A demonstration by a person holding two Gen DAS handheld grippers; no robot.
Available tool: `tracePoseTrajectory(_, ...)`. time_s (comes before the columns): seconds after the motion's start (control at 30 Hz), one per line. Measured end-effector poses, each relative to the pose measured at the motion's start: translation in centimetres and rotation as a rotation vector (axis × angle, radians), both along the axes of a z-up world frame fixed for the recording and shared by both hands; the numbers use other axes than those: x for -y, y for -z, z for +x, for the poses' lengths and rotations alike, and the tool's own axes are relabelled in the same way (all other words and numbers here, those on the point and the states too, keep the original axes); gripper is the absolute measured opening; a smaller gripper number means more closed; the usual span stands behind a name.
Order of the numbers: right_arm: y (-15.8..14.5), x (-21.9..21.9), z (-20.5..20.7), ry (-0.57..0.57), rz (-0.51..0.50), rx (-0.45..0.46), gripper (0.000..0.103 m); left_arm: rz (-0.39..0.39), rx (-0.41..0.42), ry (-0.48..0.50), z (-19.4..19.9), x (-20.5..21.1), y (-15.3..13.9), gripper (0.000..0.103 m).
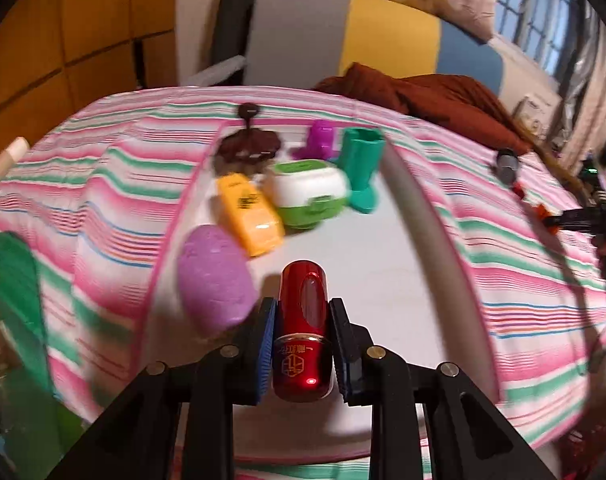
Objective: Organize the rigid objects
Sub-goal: 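Carry the red cylinder into the tray and open the left gripper while the right gripper holds the cubes, then carry the orange cubes into the tray and open the right gripper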
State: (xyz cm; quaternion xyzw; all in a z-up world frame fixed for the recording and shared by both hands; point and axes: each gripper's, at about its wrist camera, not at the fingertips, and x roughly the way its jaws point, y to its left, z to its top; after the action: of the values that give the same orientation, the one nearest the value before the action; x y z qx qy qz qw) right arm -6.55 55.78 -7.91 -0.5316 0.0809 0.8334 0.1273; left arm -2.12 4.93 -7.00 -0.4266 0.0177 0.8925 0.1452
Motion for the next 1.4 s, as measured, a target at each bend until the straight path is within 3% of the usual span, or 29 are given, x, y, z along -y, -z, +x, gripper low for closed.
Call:
tracePoseTrajectory(0.07, 0.1, -0.1, 0.0, 0.003, 0.000, -0.001, 0.025, -0.019, -0.008, -0.029, 0.0, 0.3, 0.1, 0.031)
tracePoseTrajectory(0.3, 0.2, -0.3, -0.2, 0.010, 0.006, 0.000, 0.025, -0.028, -0.120, -0.005, 2.3, -0.3, -0.8, 0.074)
tracePoseTrajectory(0.5, -0.2, -0.2, 0.2, 0.016, 0.003, -0.008, 0.025, -0.013, -0.157, 0.005, 3.3, -0.4, -1.0, 0.086)
tracePoseTrajectory(0.9, -2.1, 4.1, 1.5, -0.075, -0.019, -0.090, 0.025, 0.020, -0.196, 0.019, 4.1, -0.5, -1.9, 0.092)
tracePoseTrajectory(1.07, -3.3, 8.3, 2.3, -0.154, -0.053, -0.144, 0.025, 0.036, -0.190, 0.034, 4.2, -0.6, -1.7, 0.092)
tracePoseTrajectory(1.4, -4.0, 17.9, 4.1, -0.324, -0.134, -0.158, 0.025, 0.047, -0.203, 0.048, 4.4, -0.5, -1.8, 0.093)
